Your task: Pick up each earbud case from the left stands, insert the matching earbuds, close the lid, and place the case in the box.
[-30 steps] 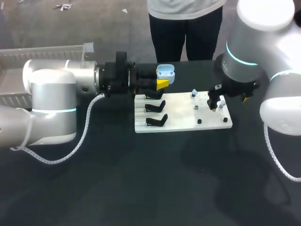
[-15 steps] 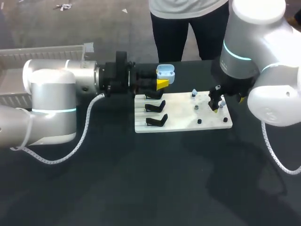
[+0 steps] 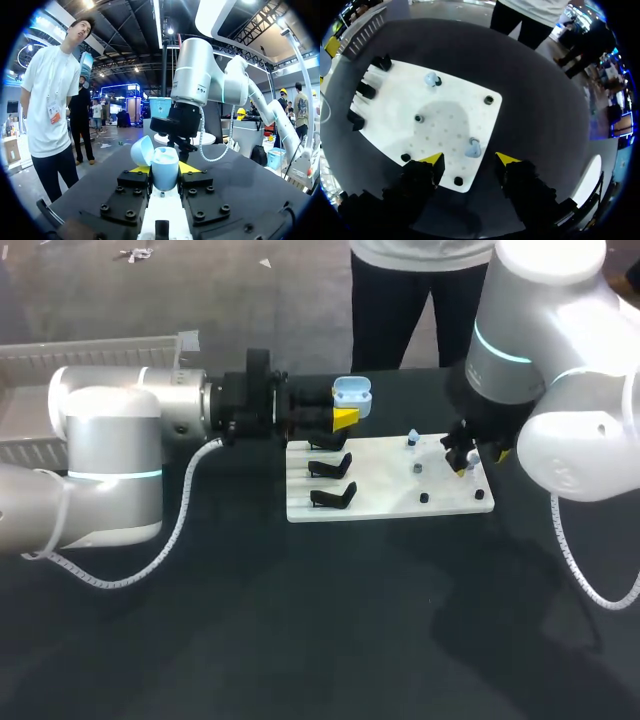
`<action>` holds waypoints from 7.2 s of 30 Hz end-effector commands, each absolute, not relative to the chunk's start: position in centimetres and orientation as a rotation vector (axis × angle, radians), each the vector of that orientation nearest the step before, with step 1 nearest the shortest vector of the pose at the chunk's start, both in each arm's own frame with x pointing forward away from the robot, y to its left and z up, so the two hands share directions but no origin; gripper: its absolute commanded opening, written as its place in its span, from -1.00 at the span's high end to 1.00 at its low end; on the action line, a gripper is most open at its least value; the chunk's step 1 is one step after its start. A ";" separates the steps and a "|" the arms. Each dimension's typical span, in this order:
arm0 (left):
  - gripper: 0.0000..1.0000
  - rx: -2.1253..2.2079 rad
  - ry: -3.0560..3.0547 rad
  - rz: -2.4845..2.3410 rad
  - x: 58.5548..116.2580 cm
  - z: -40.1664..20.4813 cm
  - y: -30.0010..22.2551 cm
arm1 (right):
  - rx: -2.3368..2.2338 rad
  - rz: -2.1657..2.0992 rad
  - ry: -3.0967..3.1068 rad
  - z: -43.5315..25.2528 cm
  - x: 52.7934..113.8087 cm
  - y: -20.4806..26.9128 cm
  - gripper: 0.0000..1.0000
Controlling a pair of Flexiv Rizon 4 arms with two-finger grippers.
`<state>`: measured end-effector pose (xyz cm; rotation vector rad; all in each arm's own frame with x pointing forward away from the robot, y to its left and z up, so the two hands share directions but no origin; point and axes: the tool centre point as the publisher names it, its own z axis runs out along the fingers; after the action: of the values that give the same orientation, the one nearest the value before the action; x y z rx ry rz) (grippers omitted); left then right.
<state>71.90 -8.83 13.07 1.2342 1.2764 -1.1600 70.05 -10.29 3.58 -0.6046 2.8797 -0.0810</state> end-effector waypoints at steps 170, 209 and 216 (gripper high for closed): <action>1.00 1.233 1.276 -1.159 71.9 13.1 -8.8 | 0.740 0.056 2.953 20.9 70.6 5.5 1.00; 1.00 1.233 1.276 -1.159 71.9 13.1 -8.8 | 0.664 0.014 2.966 18.9 70.7 7.9 1.00; 1.00 1.233 1.276 -1.159 71.9 13.1 -8.8 | 0.668 0.007 2.970 18.6 70.7 7.8 1.00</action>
<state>71.91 -8.83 13.07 1.2344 1.2766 -1.1601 70.57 7.67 18.72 0.6656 2.9684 0.0100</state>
